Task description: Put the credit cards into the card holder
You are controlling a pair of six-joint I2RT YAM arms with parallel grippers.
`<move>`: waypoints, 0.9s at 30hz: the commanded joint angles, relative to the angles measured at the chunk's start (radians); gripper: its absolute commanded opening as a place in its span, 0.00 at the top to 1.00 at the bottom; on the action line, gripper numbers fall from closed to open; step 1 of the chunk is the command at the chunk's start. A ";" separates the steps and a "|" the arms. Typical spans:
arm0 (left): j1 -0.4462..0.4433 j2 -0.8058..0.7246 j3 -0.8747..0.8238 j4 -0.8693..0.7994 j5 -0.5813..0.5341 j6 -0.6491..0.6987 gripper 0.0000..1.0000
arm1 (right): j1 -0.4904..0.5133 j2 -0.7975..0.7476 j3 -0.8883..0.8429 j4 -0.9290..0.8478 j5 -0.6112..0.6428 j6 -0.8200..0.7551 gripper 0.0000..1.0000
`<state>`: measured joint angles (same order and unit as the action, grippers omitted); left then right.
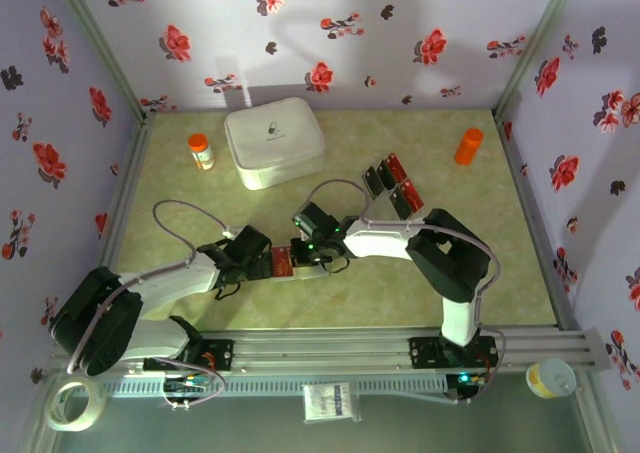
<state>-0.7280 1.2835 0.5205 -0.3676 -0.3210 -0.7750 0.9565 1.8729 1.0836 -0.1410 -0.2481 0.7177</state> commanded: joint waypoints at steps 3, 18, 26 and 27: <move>0.009 -0.040 0.009 -0.035 -0.006 0.032 0.00 | 0.009 -0.012 0.019 -0.013 -0.018 0.014 1.00; 0.041 -0.210 0.141 -0.199 -0.011 0.081 0.00 | -0.055 -0.213 -0.021 -0.180 0.132 -0.113 0.96; 0.026 -0.180 0.171 -0.129 0.081 0.030 0.00 | -0.162 -0.258 -0.085 -0.151 0.099 -0.143 0.96; 0.016 -0.168 0.173 -0.114 0.087 0.020 0.00 | -0.169 -0.255 -0.084 -0.149 0.087 -0.147 0.96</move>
<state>-0.6987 1.0916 0.6670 -0.5091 -0.2729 -0.7273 0.8024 1.6360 1.0180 -0.2787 -0.1528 0.6037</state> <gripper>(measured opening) 0.998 0.063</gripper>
